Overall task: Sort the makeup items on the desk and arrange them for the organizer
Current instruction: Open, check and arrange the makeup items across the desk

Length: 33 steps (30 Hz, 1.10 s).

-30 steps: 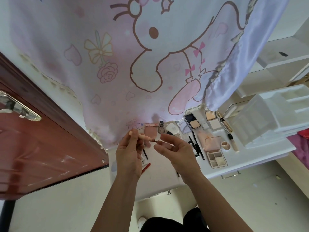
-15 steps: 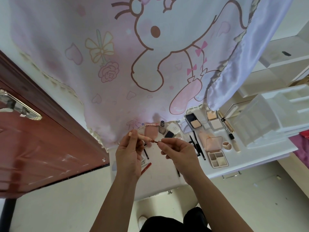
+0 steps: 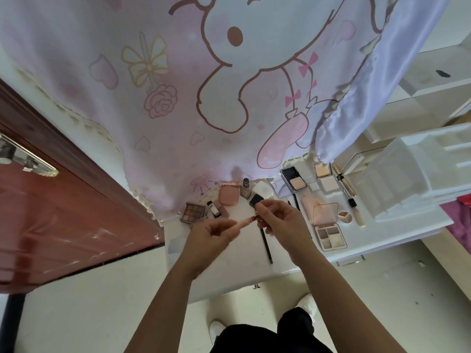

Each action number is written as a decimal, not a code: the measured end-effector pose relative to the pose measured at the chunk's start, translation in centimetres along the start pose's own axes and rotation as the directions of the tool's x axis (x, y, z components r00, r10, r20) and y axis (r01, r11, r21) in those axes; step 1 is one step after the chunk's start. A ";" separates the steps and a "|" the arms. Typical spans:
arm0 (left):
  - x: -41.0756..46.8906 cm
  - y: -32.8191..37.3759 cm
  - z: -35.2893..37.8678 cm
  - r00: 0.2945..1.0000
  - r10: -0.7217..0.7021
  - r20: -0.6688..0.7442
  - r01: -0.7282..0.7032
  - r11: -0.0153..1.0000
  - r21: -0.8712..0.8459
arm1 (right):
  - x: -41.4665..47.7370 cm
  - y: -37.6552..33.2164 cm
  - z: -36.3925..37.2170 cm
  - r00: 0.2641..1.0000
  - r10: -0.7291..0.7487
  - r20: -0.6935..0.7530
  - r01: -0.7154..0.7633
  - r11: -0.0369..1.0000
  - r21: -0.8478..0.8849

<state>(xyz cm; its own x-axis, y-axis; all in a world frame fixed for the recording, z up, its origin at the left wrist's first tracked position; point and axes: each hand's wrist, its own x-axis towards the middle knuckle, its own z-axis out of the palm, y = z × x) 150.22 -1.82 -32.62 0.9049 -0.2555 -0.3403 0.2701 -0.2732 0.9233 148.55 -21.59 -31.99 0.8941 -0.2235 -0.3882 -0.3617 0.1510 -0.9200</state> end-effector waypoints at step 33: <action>7.9 -13.9 13.4 0.868 -0.386 -0.311 0.475 0.829 0.297 | 4.2 16.1 -8.8 0.894 0.398 0.203 0.174 0.109 -0.979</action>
<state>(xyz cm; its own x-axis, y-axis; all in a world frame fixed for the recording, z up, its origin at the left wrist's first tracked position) 149.23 -12.42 -50.57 0.7836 0.1717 -0.5971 0.5559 -0.6228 0.5505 144.18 -28.60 -48.92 0.7093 0.0560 -0.7027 -0.1426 -0.9648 -0.2208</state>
